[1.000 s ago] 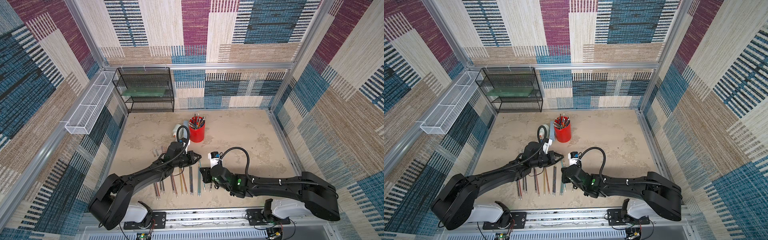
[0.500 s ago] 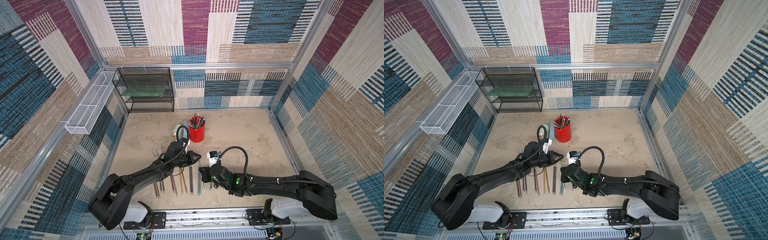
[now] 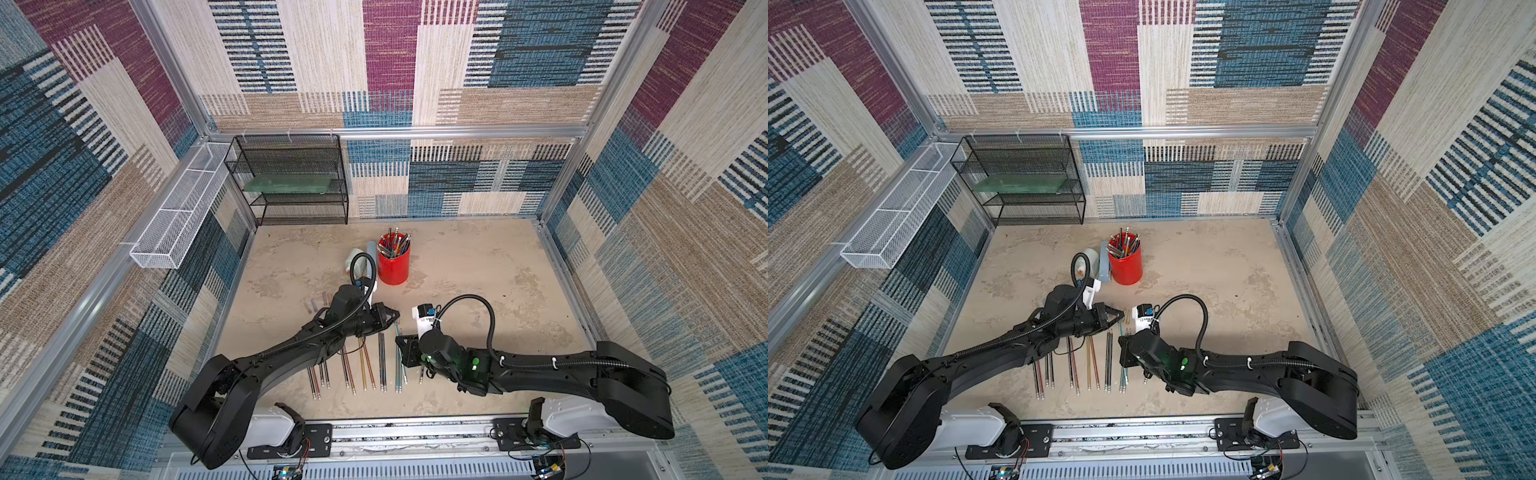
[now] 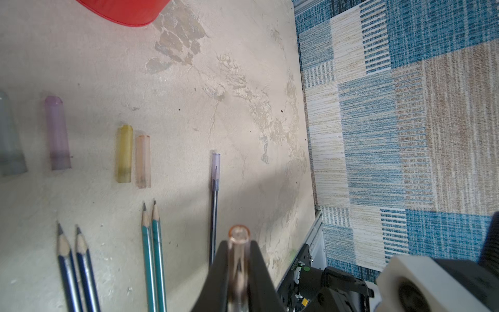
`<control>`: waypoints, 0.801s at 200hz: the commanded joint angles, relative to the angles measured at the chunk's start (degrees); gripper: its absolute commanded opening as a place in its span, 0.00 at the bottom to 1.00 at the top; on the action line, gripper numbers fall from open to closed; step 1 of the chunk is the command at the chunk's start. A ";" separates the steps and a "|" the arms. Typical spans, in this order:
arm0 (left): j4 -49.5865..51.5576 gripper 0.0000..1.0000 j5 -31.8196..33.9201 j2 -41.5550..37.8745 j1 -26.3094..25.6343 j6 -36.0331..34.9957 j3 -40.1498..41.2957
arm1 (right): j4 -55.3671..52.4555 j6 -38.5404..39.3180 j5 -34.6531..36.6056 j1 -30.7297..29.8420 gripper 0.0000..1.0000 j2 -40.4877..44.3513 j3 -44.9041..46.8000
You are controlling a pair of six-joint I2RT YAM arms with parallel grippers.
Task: Remove the protective cover of the pencils
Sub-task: Remove the protective sleeve from the pencil.
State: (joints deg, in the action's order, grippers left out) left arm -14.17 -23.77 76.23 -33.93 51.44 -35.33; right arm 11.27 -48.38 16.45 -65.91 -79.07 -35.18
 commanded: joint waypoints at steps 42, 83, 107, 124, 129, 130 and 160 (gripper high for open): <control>0.81 0.00 2.33 -1.46 0.77 2.01 0.46 | 3.40 2.01 -1.42 -1.88 0.00 -0.57 -0.14; 1.93 0.00 4.29 -3.62 1.58 2.02 1.71 | 4.46 2.69 -1.76 -2.95 0.00 -0.78 -0.31; 2.13 0.00 4.83 -4.67 2.28 2.13 2.41 | 4.81 3.03 -2.20 -3.42 0.00 -1.17 -0.55; 2.29 0.00 5.20 -5.58 2.79 2.14 2.86 | 4.44 3.20 -2.04 -3.65 0.00 -1.32 -0.90; 2.45 0.00 5.37 -5.82 2.90 2.08 2.90 | 4.31 3.20 -1.95 -3.70 0.00 -1.35 -1.03; 2.47 0.00 5.43 -5.87 2.91 2.04 2.90 | 4.30 3.20 -1.95 -3.70 0.00 -1.35 -1.03; 5.60 0.00 7.47 -7.61 3.44 1.08 2.75 | 3.16 2.78 -0.62 -3.69 0.00 -0.58 -1.11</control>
State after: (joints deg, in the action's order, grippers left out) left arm -11.42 -18.35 69.80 -30.79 51.88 -32.62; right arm 12.82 -46.04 14.61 -69.47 -80.31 -35.77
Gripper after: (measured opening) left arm 0.138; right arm 0.099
